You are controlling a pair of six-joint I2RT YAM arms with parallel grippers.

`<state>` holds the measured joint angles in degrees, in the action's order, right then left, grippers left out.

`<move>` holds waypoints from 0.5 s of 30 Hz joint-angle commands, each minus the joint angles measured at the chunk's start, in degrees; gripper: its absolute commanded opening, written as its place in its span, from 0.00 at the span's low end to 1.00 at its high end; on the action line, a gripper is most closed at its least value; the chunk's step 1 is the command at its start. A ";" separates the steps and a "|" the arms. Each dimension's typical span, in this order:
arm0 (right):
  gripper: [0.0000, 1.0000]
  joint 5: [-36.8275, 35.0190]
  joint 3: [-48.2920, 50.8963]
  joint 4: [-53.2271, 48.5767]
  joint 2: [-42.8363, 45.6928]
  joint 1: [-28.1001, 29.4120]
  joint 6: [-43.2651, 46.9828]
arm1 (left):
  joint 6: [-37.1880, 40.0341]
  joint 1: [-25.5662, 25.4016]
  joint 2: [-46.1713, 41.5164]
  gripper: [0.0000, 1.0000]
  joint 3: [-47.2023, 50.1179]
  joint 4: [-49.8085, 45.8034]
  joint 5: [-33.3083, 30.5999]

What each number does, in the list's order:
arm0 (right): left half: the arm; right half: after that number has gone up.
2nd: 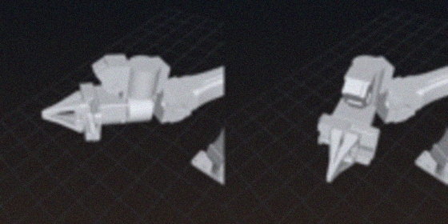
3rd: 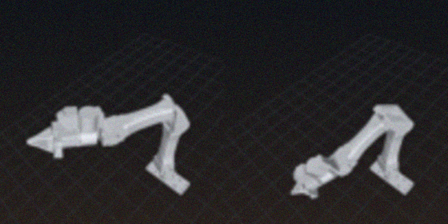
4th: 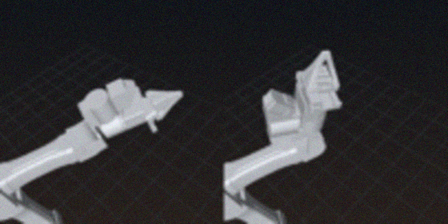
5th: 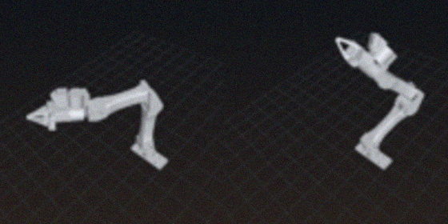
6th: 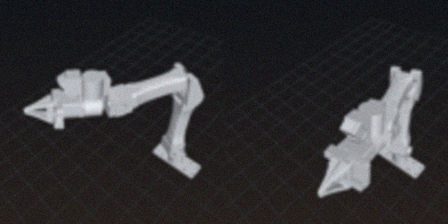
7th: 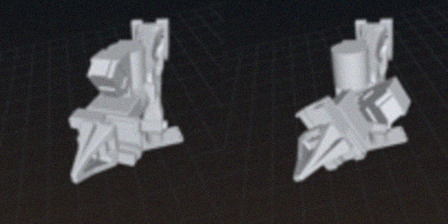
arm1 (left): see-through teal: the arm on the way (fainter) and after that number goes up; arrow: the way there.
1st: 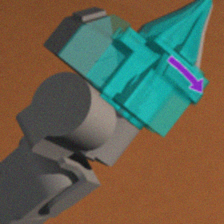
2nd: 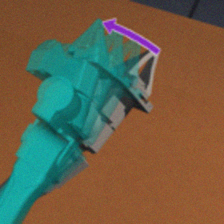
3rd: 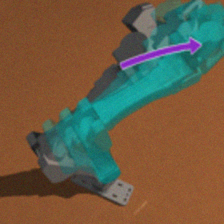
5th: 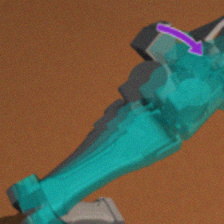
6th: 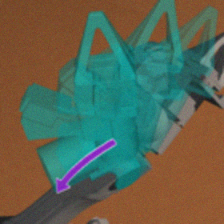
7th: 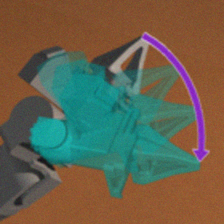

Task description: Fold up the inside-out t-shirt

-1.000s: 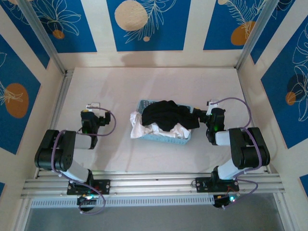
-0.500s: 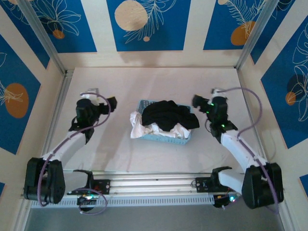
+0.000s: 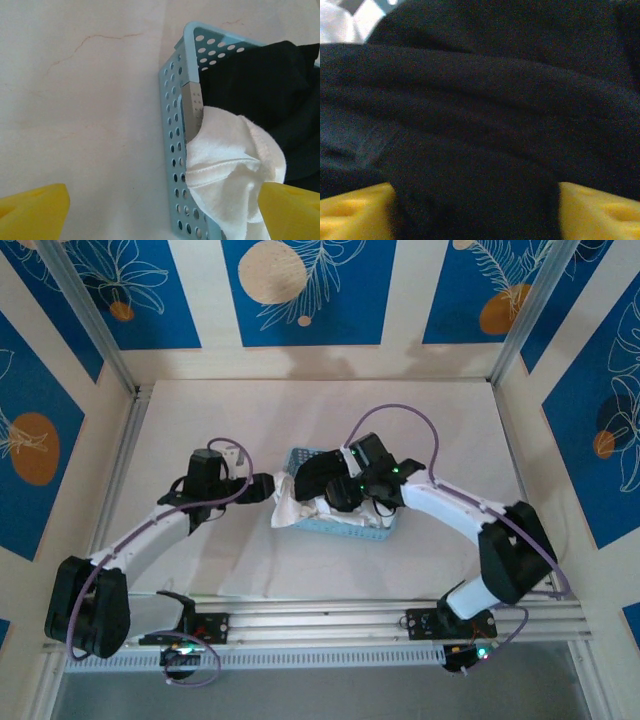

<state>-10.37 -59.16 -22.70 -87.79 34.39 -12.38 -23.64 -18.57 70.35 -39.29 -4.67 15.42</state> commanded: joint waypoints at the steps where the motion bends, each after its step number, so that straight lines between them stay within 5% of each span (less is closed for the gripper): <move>1: 0.50 4.08 -4.69 1.80 -3.86 -1.54 -1.18 | 1.31 -0.29 0.01 0.96 -1.08 -2.54 -0.61; 3: 0.37 4.67 -6.51 1.60 -3.70 -1.96 -0.91 | 1.40 -0.33 -0.22 0.97 -0.67 -2.78 -0.81; 15: 0.02 19.15 -10.15 4.68 11.61 -11.69 -5.55 | 2.72 -0.33 -1.17 0.97 -1.12 -3.91 -2.16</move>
<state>1.76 -65.39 -21.96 -79.57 24.56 -15.84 -22.09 -18.57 70.24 -39.27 -6.98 13.69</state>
